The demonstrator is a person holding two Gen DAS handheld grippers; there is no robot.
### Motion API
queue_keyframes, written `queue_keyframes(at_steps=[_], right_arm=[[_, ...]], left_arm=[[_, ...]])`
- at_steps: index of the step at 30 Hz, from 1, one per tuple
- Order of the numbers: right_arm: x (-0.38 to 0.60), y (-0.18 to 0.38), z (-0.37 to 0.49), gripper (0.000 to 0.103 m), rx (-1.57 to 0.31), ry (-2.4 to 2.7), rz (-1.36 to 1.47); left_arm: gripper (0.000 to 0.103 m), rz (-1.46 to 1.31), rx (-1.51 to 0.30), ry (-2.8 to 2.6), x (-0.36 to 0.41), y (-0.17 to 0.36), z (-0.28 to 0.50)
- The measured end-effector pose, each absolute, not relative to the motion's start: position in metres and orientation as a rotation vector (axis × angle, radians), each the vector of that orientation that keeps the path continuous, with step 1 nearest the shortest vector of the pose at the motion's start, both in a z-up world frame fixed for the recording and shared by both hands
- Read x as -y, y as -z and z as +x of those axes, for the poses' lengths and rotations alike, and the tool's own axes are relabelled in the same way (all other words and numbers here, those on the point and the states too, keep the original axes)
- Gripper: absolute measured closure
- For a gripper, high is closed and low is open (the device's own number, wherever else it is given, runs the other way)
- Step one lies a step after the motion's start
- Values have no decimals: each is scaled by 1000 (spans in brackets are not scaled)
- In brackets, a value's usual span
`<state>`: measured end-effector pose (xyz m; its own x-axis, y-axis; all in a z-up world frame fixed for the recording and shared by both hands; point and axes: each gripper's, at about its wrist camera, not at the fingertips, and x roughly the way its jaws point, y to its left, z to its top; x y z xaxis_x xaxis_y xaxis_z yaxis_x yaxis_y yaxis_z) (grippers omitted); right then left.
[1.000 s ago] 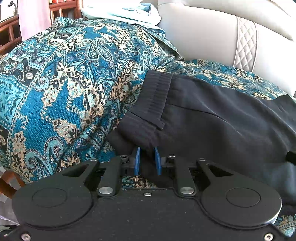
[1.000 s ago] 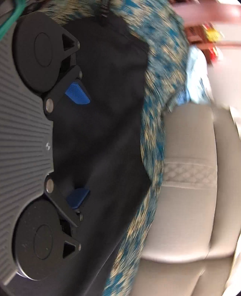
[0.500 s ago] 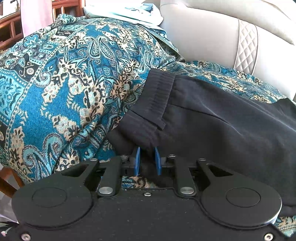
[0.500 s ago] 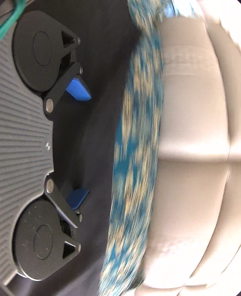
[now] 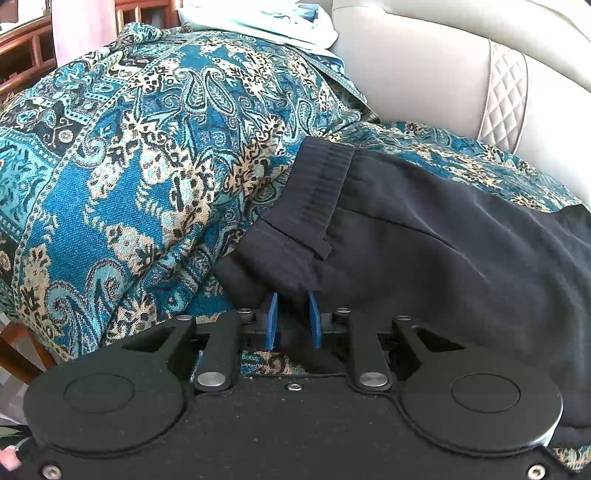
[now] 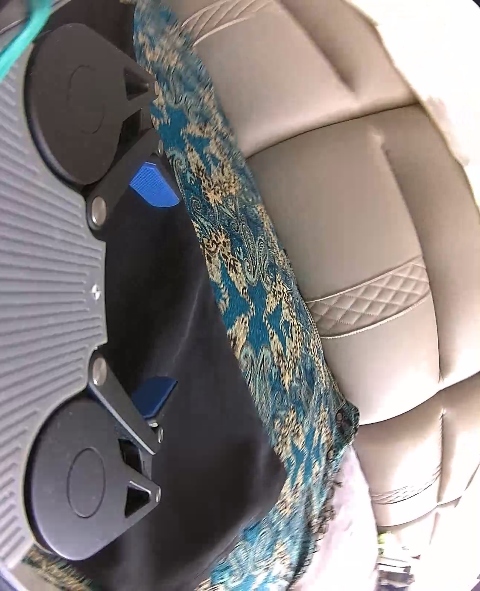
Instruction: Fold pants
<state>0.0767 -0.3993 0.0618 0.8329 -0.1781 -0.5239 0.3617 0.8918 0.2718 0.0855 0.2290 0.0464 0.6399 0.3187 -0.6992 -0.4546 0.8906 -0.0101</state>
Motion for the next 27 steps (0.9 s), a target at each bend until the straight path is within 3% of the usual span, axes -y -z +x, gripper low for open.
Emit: queue_keyframes(at_steps=[14, 27], right_arm=[[511, -32, -47, 0, -347, 367, 886], [540, -10, -44, 6, -370, 511, 1007]], left_arm=[[84, -158, -778, -453, -225, -46, 89], [84, -164, -792, -461, -225, -48, 91]])
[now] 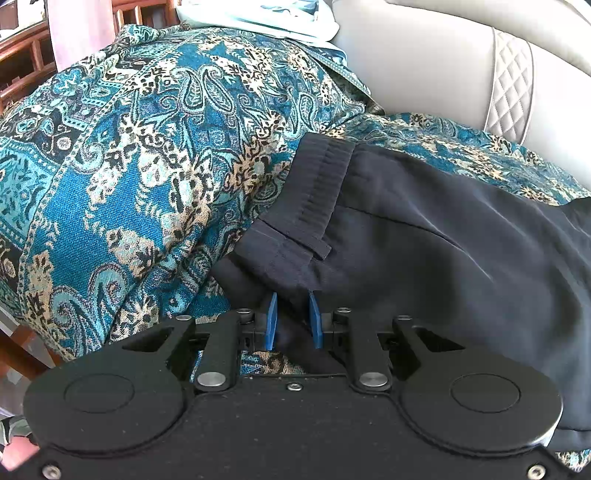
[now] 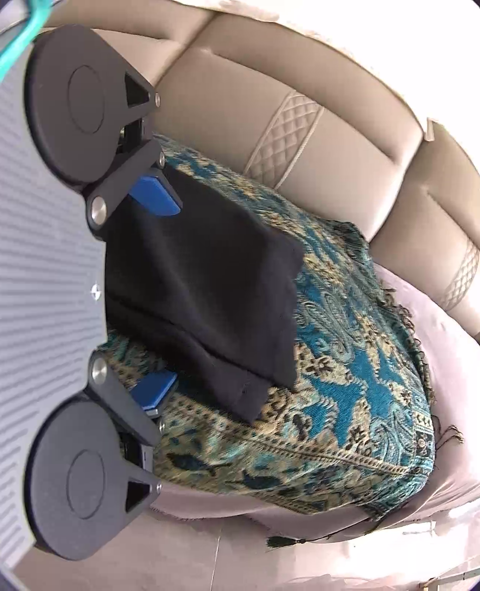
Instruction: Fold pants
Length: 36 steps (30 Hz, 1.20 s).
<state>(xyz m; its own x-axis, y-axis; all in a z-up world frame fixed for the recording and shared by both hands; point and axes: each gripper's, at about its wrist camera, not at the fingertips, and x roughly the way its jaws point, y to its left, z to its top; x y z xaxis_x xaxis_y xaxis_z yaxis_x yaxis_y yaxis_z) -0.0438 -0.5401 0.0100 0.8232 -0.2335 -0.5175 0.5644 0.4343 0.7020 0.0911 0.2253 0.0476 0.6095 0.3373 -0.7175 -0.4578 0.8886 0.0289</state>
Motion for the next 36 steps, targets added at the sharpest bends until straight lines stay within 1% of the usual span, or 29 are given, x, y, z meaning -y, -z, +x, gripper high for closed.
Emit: queue_keyframes(at_steps=[4, 7, 9, 13, 14, 15, 16, 18, 20, 23, 24, 27, 30, 31, 32, 33, 35, 36], right_arm=[[551, -6, -36, 8, -313, 501, 1034], [557, -9, -22, 17, -317, 507, 981], [554, -14, -9, 37, -370, 531, 869], [543, -23, 17, 51, -447, 592, 673], [542, -24, 20, 65, -450, 608, 663], [541, -25, 22, 84, -450, 627, 659], [540, -27, 24, 89, -448, 656, 666], [532, -35, 29, 93, -414, 664, 680], [512, -49, 40, 94, -389, 647, 641], [451, -70, 71, 96, -389, 525, 548], [420, -74, 85, 98, -407, 446, 500], [307, -71, 117, 98, -507, 197, 287], [192, -44, 118, 98, -593, -31, -31], [167, -35, 112, 98, -600, -75, -107], [146, -25, 103, 98, -604, -115, -170], [130, -20, 92, 98, -569, -124, -236], [117, -17, 76, 96, -546, -172, -310], [117, -17, 69, 87, -544, -189, -306]], left_arm=[[84, -167, -797, -461, -226, -48, 92], [84, -174, -801, -464, -226, -48, 92], [83, -174, -801, -467, -226, -48, 93], [83, -167, -798, -473, -224, -48, 92], [83, -168, -798, -475, -224, -48, 92], [83, -170, -798, -476, -224, -48, 92], [83, -173, -797, -477, -224, -48, 92], [83, -176, -793, -479, -224, -48, 92], [83, -176, -785, -479, -223, -47, 90], [83, -176, -775, -480, -223, -47, 89], [83, -176, -773, -480, -222, -46, 88], [83, -197, -773, -481, -224, -47, 87], [83, -226, -775, -486, -226, -48, 88], [83, -229, -774, -487, -226, -48, 88], [83, -227, -773, -487, -226, -48, 88], [83, -225, -773, -486, -226, -48, 87], [83, -221, -763, -480, -226, -47, 86], [83, -218, -759, -479, -225, -46, 85]])
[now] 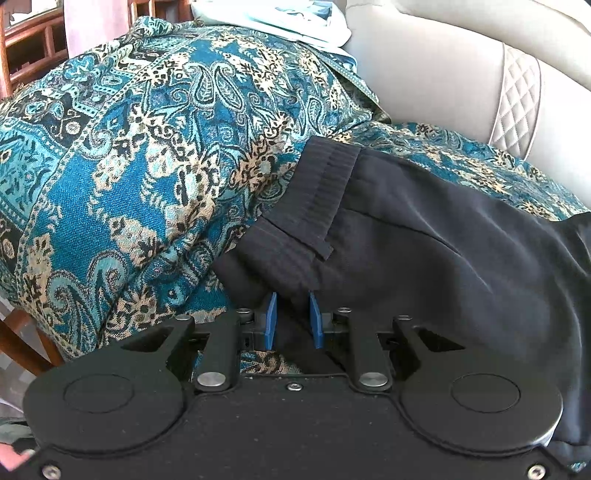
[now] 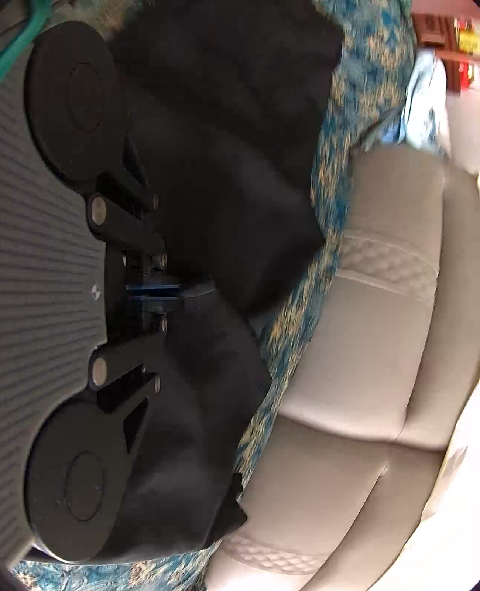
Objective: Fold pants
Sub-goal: 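Lift the hem with the right gripper and fold it toward the left gripper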
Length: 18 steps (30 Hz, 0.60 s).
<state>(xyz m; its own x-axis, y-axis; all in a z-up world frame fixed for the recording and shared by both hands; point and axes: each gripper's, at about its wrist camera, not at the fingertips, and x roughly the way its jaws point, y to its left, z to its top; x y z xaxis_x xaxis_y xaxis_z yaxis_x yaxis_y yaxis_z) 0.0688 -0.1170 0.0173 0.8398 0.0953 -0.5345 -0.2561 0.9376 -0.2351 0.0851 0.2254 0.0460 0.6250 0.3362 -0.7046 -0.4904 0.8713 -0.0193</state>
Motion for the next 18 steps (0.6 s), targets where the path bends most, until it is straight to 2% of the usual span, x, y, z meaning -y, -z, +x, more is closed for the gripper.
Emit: queue_keyframes(at_steps=[1, 5, 8, 10, 11, 13, 14, 18], right_arm=[[119, -17, 63, 71, -543, -194, -307], [128, -15, 50, 44, -524, -194, -332], [136, -14, 49, 34, -516, -177, -329], [138, -9, 53, 32, -499, -161, -339], [139, -9, 55, 35, -492, -155, -344], [140, -12, 65, 61, -487, -111, -346], [144, -13, 70, 94, -497, -62, -338], [202, -28, 86, 96, -507, 147, -204]], left_arm=[[83, -214, -756, -477, -225, -45, 85], [83, -189, -754, -481, -220, -46, 85], [82, -178, -757, -476, -219, -46, 86], [81, -181, -755, -474, -220, -46, 86], [81, -183, -755, -473, -220, -46, 86], [81, -184, -755, -474, -220, -46, 85], [81, -185, -756, -475, -220, -46, 86], [81, -190, -763, -474, -222, -46, 87]])
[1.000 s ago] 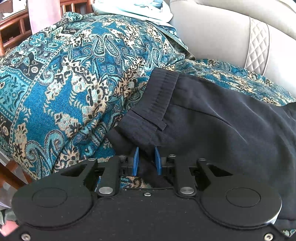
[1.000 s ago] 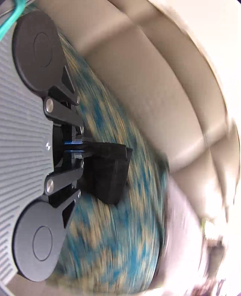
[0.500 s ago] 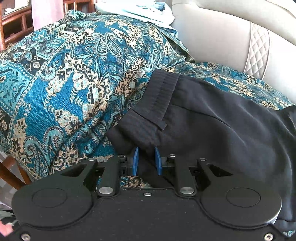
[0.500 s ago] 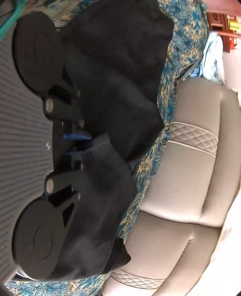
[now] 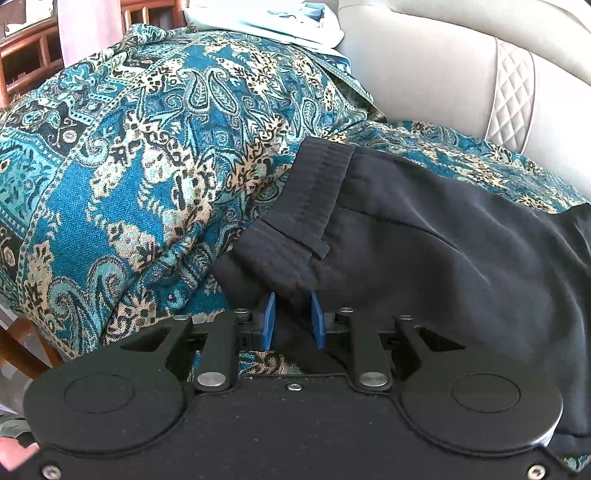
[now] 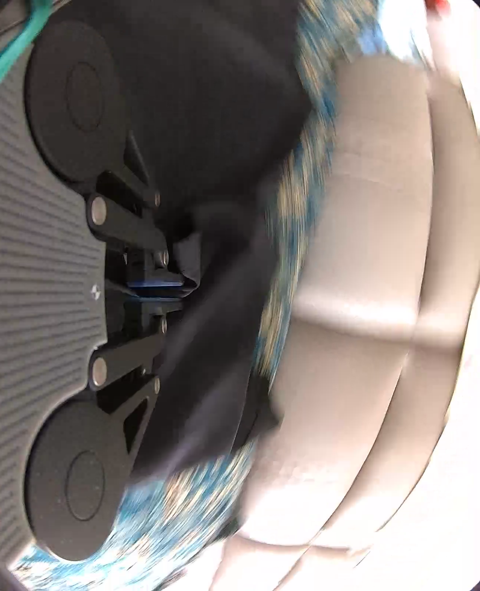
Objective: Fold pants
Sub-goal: 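Lift the hem with the right gripper and fold it toward the left gripper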
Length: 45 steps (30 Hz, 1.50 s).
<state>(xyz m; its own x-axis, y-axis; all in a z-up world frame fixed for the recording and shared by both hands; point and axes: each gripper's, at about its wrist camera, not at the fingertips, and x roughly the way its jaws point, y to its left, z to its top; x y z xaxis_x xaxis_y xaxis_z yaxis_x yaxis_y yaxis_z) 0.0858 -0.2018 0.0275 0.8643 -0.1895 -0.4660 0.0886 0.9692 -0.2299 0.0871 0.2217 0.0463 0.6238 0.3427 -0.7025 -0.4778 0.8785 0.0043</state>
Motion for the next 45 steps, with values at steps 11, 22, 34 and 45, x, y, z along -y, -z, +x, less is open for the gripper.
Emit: queue_keyframes(at_steps=[11, 22, 34, 45], right_arm=[[517, -82, 22, 98, -453, 963, 291], [532, -64, 5, 57, -442, 770, 449], [400, -47, 188, 89, -570, 369, 222], [434, -84, 144, 100, -411, 706, 244]], left_arm=[[81, -185, -764, -480, -220, -46, 87], [81, -160, -790, -508, -215, -48, 94], [81, -171, -799, -527, -215, -49, 96], [81, -182, -781, -516, -215, -48, 92]])
